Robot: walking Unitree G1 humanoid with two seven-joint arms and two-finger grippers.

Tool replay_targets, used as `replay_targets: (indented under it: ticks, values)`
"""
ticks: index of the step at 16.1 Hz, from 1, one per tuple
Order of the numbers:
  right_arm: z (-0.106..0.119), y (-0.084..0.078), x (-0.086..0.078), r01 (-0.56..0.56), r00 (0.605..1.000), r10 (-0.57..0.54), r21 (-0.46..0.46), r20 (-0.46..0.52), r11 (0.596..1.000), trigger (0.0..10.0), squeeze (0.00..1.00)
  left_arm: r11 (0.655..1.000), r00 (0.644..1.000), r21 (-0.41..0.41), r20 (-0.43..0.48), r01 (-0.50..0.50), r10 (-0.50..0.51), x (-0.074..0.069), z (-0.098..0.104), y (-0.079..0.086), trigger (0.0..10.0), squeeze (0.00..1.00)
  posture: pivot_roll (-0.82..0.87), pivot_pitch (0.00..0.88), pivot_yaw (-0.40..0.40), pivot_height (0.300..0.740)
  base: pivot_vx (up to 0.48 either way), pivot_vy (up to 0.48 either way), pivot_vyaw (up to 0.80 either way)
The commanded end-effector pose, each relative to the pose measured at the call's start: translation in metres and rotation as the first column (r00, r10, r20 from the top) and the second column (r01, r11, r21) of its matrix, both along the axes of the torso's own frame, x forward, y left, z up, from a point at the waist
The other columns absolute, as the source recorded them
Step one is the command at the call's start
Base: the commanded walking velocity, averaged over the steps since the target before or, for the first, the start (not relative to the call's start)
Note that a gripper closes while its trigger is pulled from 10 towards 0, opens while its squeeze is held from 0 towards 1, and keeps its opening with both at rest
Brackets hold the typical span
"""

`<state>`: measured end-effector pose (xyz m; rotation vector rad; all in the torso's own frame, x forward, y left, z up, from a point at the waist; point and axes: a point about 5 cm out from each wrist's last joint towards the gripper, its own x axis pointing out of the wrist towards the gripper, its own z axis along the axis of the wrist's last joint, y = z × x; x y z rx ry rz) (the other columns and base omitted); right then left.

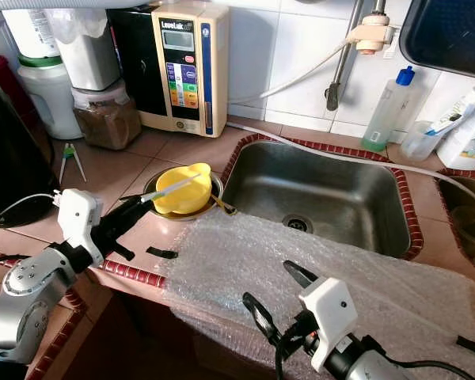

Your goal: Kitchen organization

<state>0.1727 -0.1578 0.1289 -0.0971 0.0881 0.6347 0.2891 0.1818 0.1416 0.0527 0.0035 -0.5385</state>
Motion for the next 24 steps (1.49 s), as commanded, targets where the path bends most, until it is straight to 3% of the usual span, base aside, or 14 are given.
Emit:
replay_targets:
  ticks: [1, 9, 14, 16, 18, 24]
  values:
    - [0.001, 0.0, 0.001, 0.007, 1.0, -0.007, -0.01, 0.006, 1.0, 10.0, 0.0, 0.999, 0.999, 0.025, 0.018, -0.027, 0.026, 0.003, 0.003, 0.005, 0.0, 0.0, 0.09, 0.019, -0.006, 0.74, 0.0, 0.0, 0.0]
    - [0.009, -0.009, 0.008, 0.085, 0.995, -0.083, -0.028, 0.059, 0.996, 10.0, 0.0, 0.994, 0.983, -0.042, 0.149, -0.104, 0.11, 0.023, 0.037, 0.014, 0.0, 0.0, 0.07, 0.018, -0.013, 0.74, 0.0, 0.0, 0.0]
    - [0.014, -0.013, 0.013, 0.121, 0.989, -0.117, -0.038, 0.091, 0.992, 10.0, 0.0, 0.994, 0.976, -0.057, 0.189, -0.099, 0.108, 0.034, 0.053, 0.015, 0.0, 0.0, 0.07, 0.014, -0.011, 0.74, 0.0, 0.0, 0.0]
    - [0.02, -0.017, 0.016, 0.15, 0.981, -0.14, -0.068, 0.134, 0.986, 10.0, 0.0, 0.997, 0.981, -0.059, 0.186, -0.052, 0.062, 0.037, 0.06, 0.012, 0.0, 0.0, 0.06, 0.016, -0.013, 0.74, 0.0, 0.0, 0.0]
    - [0.027, -0.024, 0.023, 0.204, 0.963, -0.175, -0.129, 0.205, 0.97, 10.0, 0.0, 0.998, 0.98, -0.019, 0.19, 0.064, -0.059, 0.037, 0.065, -0.003, 0.0, 0.0, 0.06, 0.017, -0.016, 0.74, 0.0, 0.0, 0.0]
    - [0.044, -0.052, 0.047, 0.339, 0.906, -0.227, -0.29, 0.358, 0.895, 10.0, 0.0, 0.967, 0.946, 0.011, 0.206, 0.255, -0.252, 0.038, 0.076, -0.041, 0.0, 0.0, 0.05, 0.025, -0.008, 0.74, 0.0, 0.0, 0.0]
